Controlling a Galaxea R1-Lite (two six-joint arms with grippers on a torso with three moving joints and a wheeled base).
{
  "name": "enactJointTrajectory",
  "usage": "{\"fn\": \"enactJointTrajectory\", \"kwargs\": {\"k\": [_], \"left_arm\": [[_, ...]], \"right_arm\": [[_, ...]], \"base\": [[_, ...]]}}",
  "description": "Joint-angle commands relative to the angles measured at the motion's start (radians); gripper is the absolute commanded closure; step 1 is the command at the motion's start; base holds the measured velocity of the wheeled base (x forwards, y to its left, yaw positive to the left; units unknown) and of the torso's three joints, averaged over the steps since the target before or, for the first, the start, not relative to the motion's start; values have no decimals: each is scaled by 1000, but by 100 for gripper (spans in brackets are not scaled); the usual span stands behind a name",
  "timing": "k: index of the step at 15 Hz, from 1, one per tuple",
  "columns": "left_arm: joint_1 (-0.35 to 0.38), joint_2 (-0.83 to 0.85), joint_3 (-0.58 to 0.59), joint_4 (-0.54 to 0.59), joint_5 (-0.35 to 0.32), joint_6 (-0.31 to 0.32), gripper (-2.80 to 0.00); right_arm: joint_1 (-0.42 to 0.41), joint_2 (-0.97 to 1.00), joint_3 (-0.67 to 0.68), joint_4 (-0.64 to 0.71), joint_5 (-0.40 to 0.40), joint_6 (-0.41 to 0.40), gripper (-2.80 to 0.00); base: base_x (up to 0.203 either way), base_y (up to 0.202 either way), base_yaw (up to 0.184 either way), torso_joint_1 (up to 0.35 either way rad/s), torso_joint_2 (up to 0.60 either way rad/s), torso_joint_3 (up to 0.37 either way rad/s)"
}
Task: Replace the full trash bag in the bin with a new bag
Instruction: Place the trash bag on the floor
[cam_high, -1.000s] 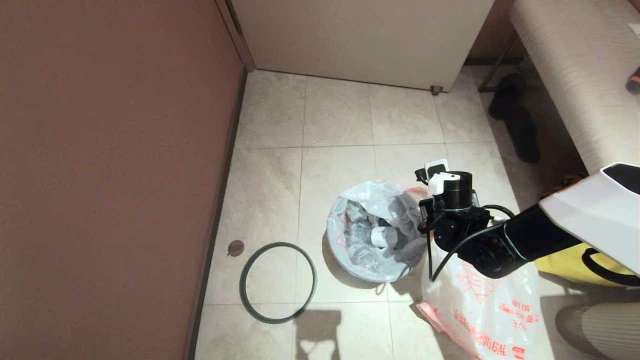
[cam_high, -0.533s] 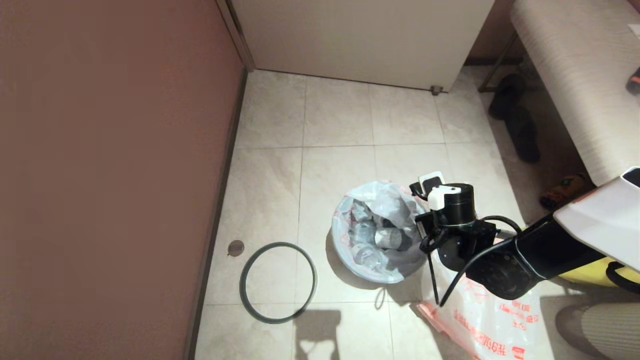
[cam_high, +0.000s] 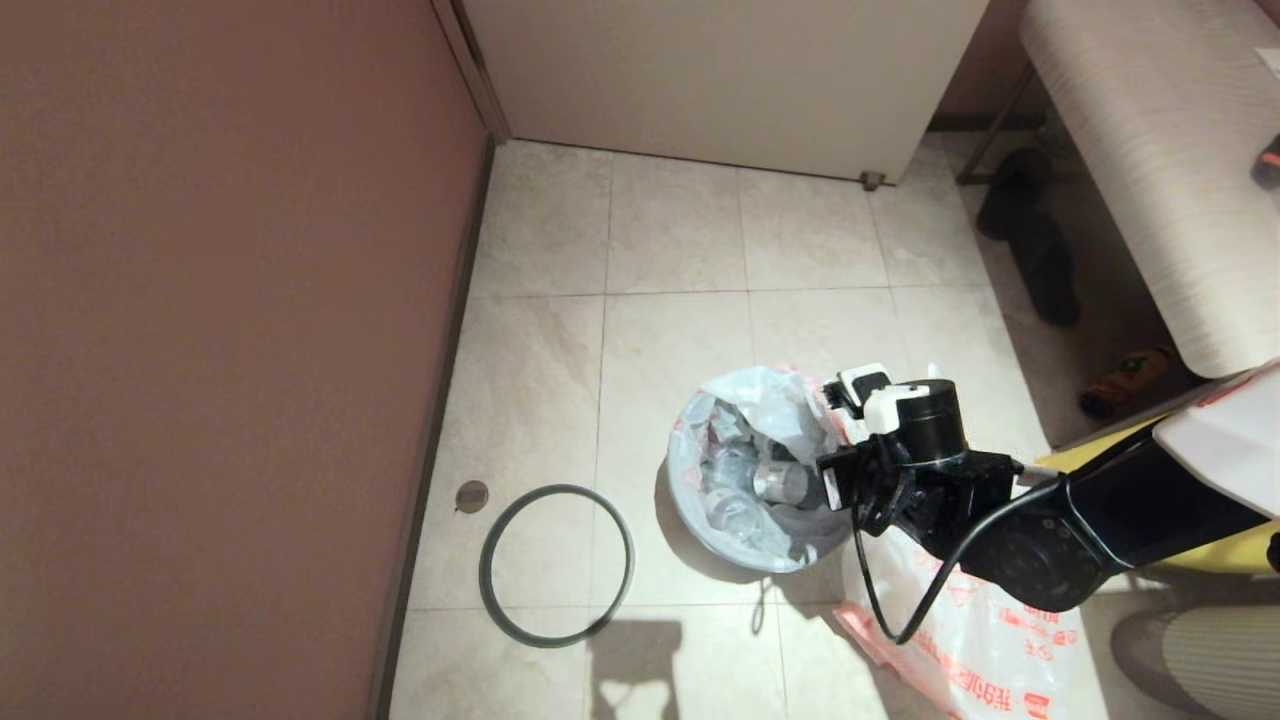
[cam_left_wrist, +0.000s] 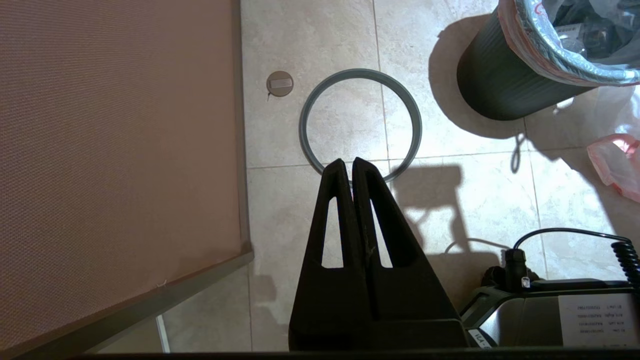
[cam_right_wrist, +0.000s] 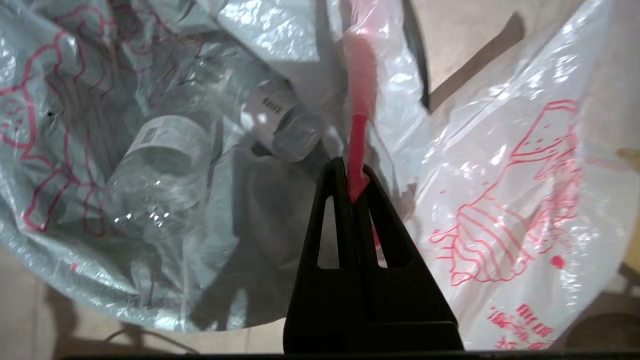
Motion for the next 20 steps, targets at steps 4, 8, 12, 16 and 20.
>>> {"fn": "enactJointTrajectory", "kwargs": {"k": [4,8,12,16,20], "left_arm": [[0,2,0,1,0,0,0],[0,2,0,1,0,0,0],[0,2,0,1,0,0,0],[0,2,0,1,0,0,0],[0,2,0,1,0,0,0]], "right_arm": [[3,101,-53,16,82,44,0],[25,193,-221,97,150,53,0],[40,353,-511,341,295,157,0],[44,311,-576,521,479,357,0],[39,118,-571,610,584,431,0]], "base": [[0,0,0,0,0,0],[0,0,0,0,0,0],[0,0,0,0,0,0],[0,0,0,0,0,0],[0,0,0,0,0,0]]}}
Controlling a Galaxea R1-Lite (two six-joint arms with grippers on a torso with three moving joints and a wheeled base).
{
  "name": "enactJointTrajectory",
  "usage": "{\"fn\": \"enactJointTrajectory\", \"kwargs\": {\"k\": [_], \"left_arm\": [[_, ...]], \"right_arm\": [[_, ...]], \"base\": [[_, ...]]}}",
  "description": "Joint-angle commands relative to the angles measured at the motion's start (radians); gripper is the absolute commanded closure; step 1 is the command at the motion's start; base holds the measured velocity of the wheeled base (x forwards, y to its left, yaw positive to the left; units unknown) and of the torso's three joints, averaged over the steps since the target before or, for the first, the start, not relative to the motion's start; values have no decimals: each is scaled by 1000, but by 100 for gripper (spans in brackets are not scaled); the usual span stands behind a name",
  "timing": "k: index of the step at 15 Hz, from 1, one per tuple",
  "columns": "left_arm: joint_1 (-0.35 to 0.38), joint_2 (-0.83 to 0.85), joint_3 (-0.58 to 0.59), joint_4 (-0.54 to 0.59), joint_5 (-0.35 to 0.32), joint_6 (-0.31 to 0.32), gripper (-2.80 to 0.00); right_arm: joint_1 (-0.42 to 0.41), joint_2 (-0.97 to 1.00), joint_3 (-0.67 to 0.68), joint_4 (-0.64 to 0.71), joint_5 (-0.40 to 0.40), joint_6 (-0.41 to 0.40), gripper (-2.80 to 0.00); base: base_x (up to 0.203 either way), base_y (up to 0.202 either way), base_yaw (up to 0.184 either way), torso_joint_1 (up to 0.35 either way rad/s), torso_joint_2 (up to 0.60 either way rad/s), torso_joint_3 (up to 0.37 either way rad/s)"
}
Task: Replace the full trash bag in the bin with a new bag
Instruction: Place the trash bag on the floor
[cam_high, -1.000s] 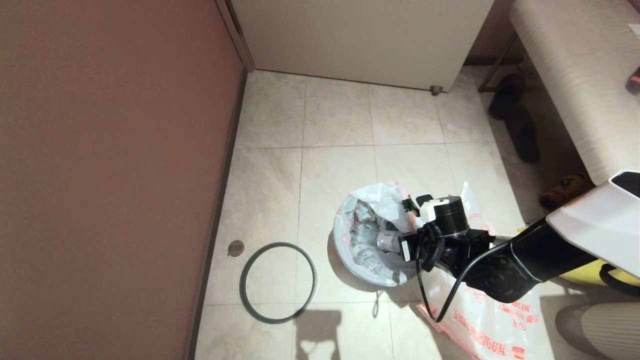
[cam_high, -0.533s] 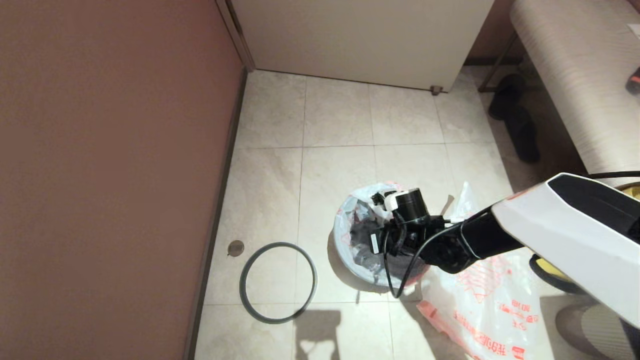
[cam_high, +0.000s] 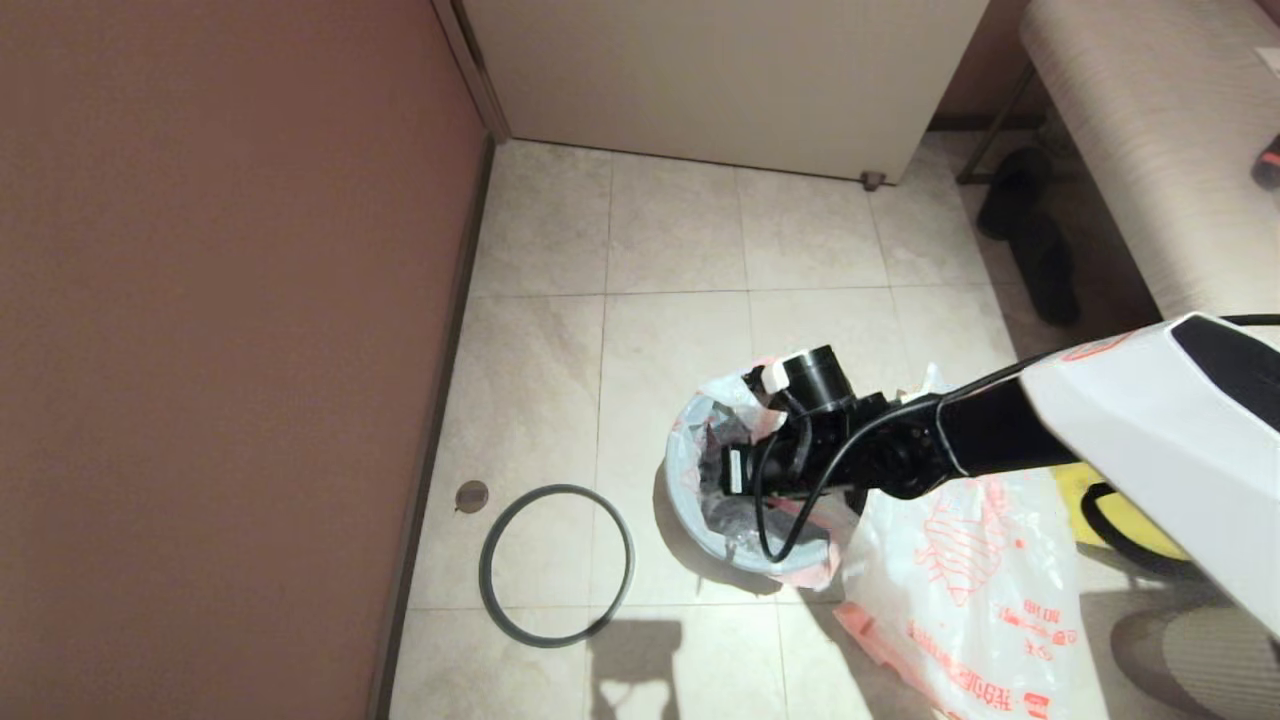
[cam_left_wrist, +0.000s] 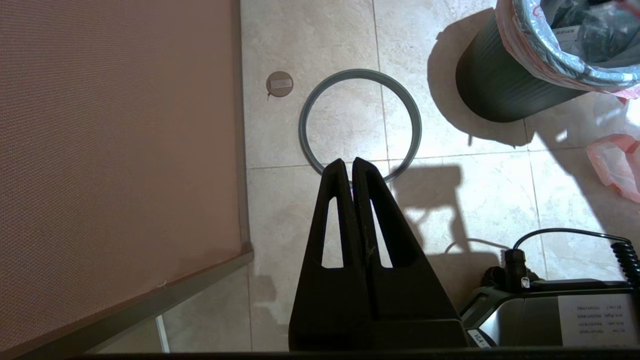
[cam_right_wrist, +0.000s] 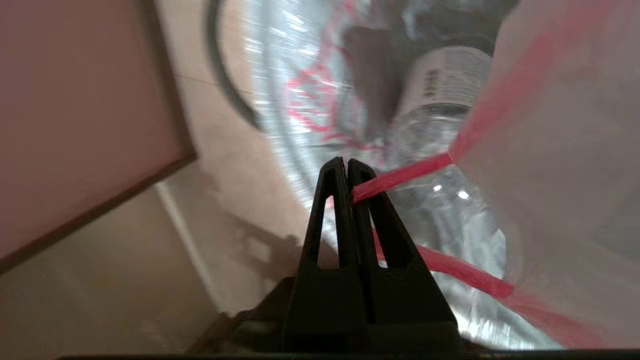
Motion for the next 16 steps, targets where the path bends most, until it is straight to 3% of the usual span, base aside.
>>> {"fn": "enactJointTrajectory", "kwargs": {"k": [1,5,9,16], "left_arm": [[0,2,0,1,0,2,0],[0,2,0,1,0,2,0],[0,2,0,2,0,0,0],[0,2,0,1,0,2,0]], "right_arm": [[-2,-136,1,32,39,18,0],[-6,-272,1,167,123,83,0],[-5,-321,-2,218,142,132,0],[8,-479,-3,283,153,126,0]], "base": [[0,0,0,0,0,0],[0,0,0,0,0,0],[0,0,0,0,0,0],[0,0,0,0,0,0]]}}
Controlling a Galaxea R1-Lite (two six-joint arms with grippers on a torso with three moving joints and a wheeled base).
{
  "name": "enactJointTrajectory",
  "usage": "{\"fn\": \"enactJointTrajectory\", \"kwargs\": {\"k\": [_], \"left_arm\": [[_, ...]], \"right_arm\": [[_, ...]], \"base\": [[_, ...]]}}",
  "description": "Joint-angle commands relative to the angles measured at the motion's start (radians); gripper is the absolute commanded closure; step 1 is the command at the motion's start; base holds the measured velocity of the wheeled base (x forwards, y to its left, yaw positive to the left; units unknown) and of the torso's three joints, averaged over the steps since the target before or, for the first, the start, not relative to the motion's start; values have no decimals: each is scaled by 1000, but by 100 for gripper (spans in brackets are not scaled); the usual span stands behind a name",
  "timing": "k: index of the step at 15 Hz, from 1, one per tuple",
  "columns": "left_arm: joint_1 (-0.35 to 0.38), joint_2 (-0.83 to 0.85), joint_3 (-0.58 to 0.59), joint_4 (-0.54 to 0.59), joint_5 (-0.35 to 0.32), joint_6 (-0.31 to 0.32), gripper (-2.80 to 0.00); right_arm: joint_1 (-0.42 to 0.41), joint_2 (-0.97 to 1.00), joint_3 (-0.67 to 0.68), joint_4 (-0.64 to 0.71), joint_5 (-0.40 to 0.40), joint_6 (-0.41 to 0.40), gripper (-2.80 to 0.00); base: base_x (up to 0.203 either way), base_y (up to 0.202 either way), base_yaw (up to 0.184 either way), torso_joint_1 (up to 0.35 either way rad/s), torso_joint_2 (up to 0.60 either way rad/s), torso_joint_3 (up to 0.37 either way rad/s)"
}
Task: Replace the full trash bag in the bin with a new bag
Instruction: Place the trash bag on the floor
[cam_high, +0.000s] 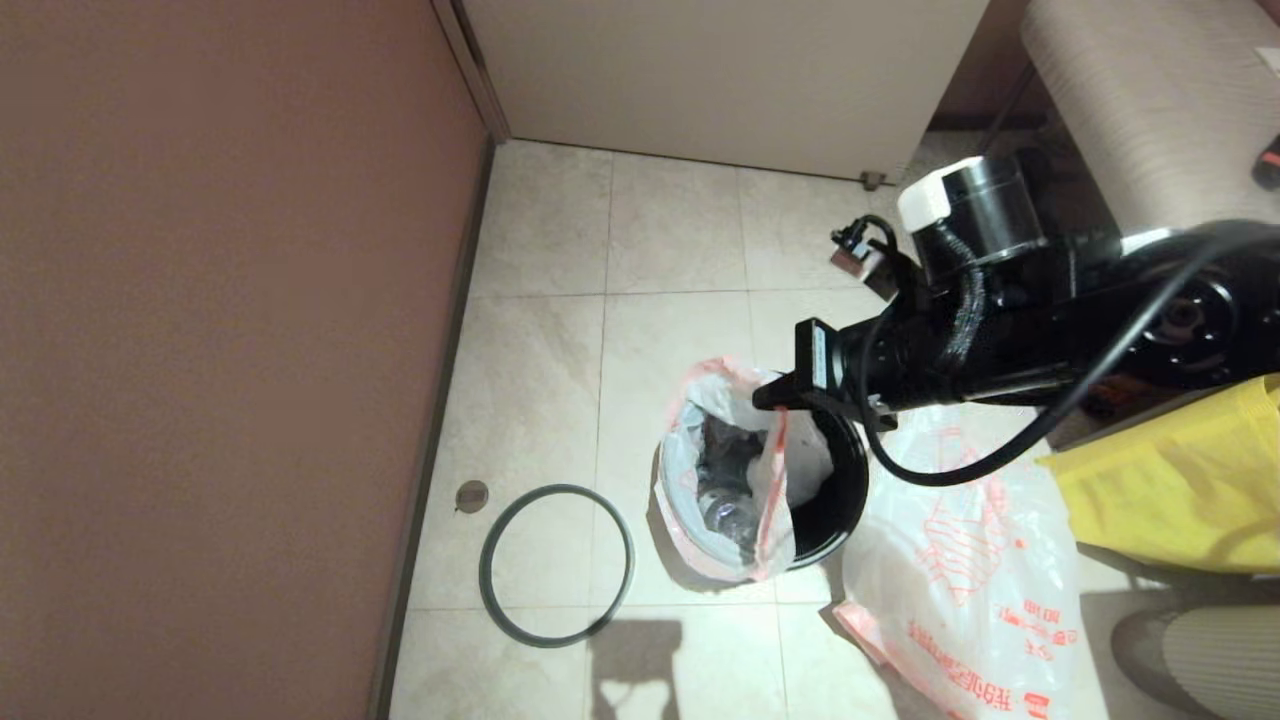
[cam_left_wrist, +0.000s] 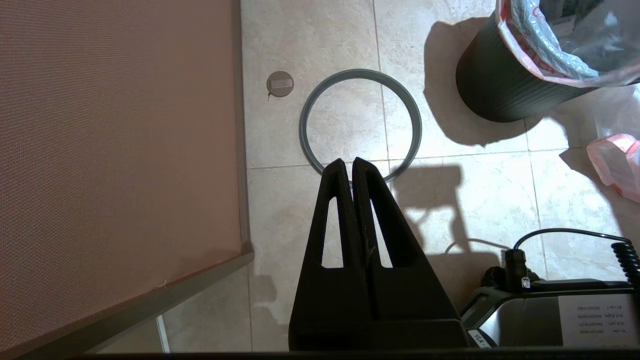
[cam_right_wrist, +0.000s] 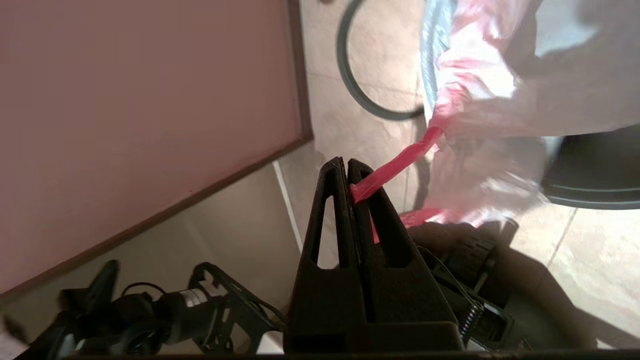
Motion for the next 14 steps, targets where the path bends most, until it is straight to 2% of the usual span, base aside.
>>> {"fn": "enactJointTrajectory", "kwargs": {"k": [1,8,11,14], "left_arm": [[0,2,0,1,0,0,0],[0,2,0,1,0,-1,0],[0,2,0,1,0,-1,0],[0,2,0,1,0,-1,0]], "right_arm": [[1,-97,-3,11,2,-1,0],[17,-364,-40,61,-11,-36,0],[23,-383,-161,105,-11,-54,0],[77,-300,-337,158,-11,-70,0]], "base": [[0,0,0,0,0,0],[0,0,0,0,0,0],[0,0,0,0,0,0],[0,0,0,0,0,0]]}}
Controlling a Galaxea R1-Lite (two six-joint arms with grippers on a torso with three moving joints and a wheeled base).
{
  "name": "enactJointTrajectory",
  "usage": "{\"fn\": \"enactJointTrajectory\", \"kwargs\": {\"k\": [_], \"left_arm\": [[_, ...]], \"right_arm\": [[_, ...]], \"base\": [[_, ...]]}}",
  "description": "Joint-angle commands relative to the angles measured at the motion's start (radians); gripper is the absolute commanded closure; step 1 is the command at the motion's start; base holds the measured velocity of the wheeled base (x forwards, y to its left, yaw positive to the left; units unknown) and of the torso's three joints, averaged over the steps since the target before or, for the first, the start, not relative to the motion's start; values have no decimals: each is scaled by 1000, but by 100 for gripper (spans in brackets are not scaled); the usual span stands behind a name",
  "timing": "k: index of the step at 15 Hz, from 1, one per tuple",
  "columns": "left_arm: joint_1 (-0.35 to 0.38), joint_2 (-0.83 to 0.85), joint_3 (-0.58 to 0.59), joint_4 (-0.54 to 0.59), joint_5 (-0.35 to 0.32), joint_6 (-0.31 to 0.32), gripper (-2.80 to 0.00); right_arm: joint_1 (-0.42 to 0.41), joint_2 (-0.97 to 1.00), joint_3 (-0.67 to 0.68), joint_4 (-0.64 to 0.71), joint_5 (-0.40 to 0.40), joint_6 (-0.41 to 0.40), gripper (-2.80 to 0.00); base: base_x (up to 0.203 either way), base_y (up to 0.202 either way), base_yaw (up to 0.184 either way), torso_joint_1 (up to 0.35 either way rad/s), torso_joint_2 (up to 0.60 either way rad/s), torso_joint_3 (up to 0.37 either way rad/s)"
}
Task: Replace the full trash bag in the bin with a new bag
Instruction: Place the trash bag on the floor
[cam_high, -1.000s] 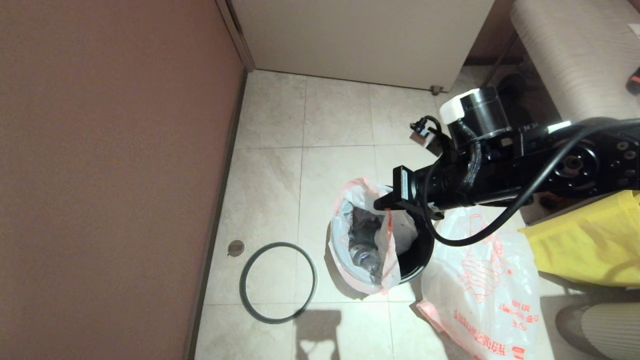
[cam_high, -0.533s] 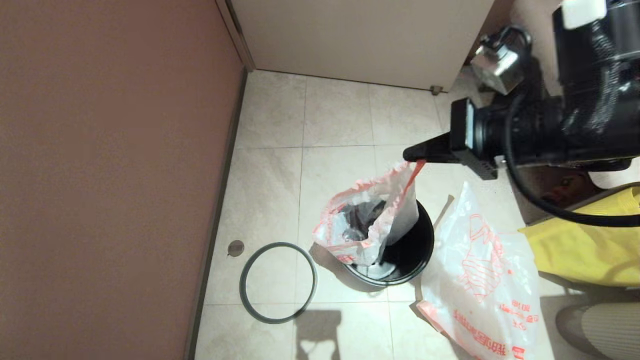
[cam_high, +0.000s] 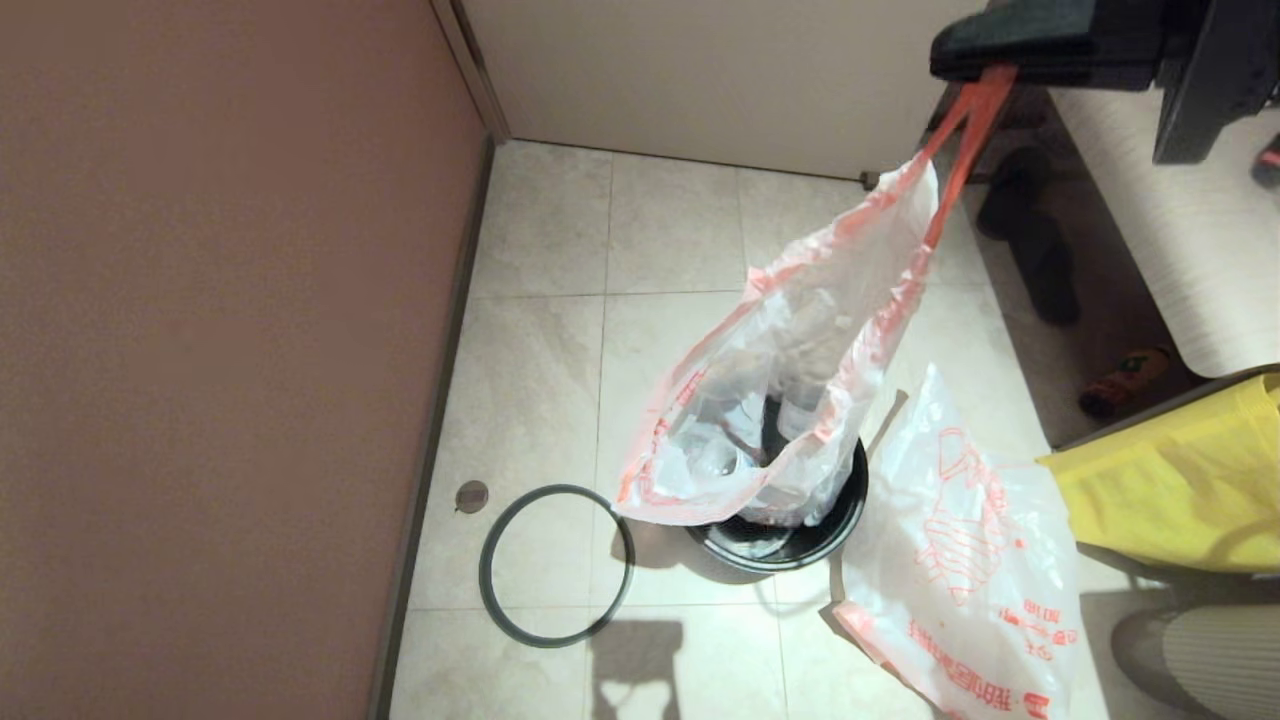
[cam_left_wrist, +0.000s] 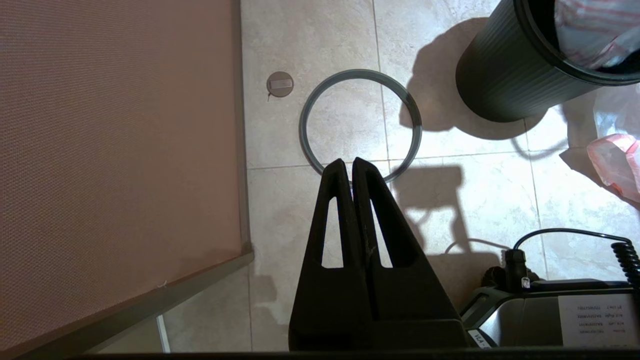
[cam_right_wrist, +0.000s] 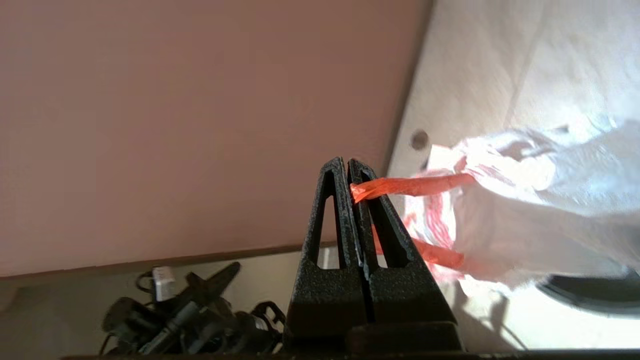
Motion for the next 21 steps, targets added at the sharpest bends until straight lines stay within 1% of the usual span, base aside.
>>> {"fn": "enactJointTrajectory", "kwargs": {"k": [1,2,4,5,6,7,9,10,11,12,13,15,17,18,20,21], "left_arm": [[0,2,0,1,0,0,0],[0,2,0,1,0,0,0],[0,2,0,1,0,0,0],[0,2,0,2,0,0,0],[0,2,0,1,0,0,0],[0,1,0,1,0,0,0],[0,2,0,1,0,0,0],[0,2,0,1,0,0,0],[0,2,0,1,0,0,0],[0,1,0,1,0,0,0],[0,2,0,1,0,1,0],[0,2,0,2,0,0,0],[0,2,0,1,0,0,0],[0,2,0,1,0,0,0],[0,2,0,1,0,0,0],[0,2,0,1,0,0,0]], "right_arm": [[44,73,-117,25,2,-5,0],[74,109,-159,33,1,-14,0],[154,136,-172,-10,-15,-103,0],[200,137,-173,-26,-49,-167,0],[236,137,-173,-62,-91,-260,0],[276,135,-174,-107,-133,-332,0],[356,109,-174,-205,-238,-503,0],[395,87,-174,-245,-285,-576,0],[430,60,-175,-271,-312,-632,0],[457,46,-174,-281,-321,-667,0],[483,42,-175,-285,-324,-682,0],[490,56,-174,-297,-315,-695,0],[490,101,-174,-345,-287,-705,0],[486,126,-174,-374,-267,-710,0],[444,195,-178,-454,-220,-713,0],[419,228,-185,-510,-177,-717,0]], "base": [[0,0,0,0,0,0],[0,0,0,0,0,0],[0,0,0,0,0,0],[0,0,0,0,0,0],[0,0,0,0,0,0],[0,0,0,0,0,0],[0,0,0,0,0,0],[0,0,0,0,0,0],[0,0,0,0,0,0],[0,0,0,0,0,0],[0,0,0,0,0,0],[0,0,0,0,0,0],[0,0,0,0,0,0],[0,0,0,0,0,0],[0,0,0,0,0,0],[0,0,0,0,0,0]]}}
